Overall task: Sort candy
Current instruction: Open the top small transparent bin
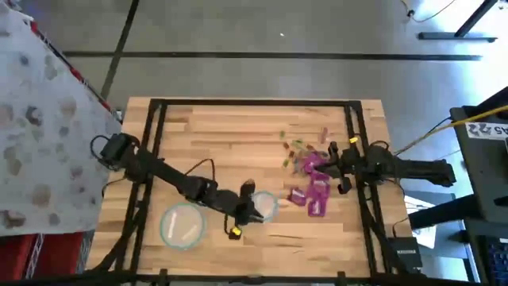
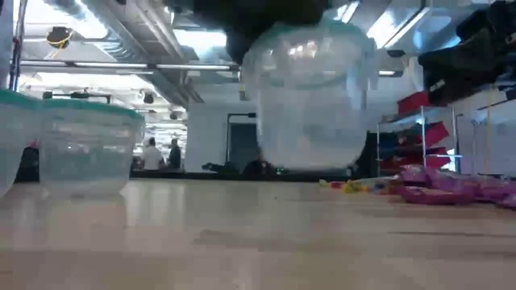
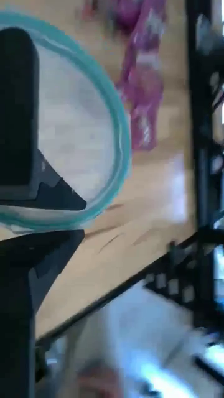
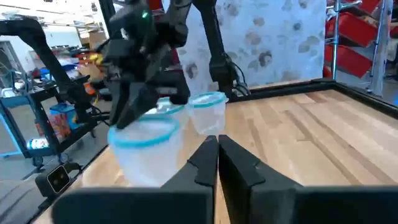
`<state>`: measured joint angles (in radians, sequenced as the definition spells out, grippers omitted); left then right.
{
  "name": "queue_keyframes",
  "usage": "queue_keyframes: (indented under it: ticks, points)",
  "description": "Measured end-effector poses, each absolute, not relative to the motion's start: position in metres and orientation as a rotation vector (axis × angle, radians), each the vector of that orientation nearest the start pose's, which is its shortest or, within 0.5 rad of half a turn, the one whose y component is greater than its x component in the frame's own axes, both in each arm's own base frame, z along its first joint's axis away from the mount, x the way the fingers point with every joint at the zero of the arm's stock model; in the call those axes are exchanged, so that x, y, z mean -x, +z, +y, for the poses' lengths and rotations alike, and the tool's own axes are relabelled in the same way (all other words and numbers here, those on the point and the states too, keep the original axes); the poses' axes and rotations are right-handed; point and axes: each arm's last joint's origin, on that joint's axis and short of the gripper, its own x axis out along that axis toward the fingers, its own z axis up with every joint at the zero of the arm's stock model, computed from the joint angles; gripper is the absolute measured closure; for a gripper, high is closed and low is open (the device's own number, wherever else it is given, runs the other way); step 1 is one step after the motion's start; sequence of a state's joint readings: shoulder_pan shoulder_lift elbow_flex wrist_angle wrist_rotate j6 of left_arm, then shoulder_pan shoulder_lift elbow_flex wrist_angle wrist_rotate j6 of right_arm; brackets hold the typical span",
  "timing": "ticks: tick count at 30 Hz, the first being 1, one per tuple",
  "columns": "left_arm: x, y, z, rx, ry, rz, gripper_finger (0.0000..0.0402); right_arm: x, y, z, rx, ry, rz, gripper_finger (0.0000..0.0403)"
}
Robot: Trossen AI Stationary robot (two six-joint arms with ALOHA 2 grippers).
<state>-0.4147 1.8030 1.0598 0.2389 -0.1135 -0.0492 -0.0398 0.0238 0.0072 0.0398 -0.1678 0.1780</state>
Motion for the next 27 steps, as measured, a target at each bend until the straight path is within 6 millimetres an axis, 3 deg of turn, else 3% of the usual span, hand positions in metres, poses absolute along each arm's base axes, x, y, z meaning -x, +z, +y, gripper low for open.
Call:
queue_keyframes:
  ticks: [8,16,21,24,27]
  points:
    - [-0.347,0.184,-0.173,-0.171,-0.315,0.499,0.0361,-0.098,0.168,0.001,-0.175,0.130,-0.012,0.0402]
    - [-0.345,0.186,-0.178,-0.124,-0.337,0.504,0.0272,-0.098,0.168,0.001,-0.175,0.130,-0.011,0.0402]
    - [-0.339,0.212,-0.174,-0.089,-0.329,0.435,0.0234,-0.098,0.168,0.001,-0.175,0.130,-0.011,0.0402]
    - [-0.333,0.235,-0.169,-0.038,-0.257,0.370,0.0230,-0.098,0.168,0.001,-0.175,0.130,-0.012,0.0402]
    - [-0.335,0.241,-0.160,-0.004,-0.220,0.356,0.0234,-0.098,0.170,0.001,-0.173,0.132,-0.032,0.0402]
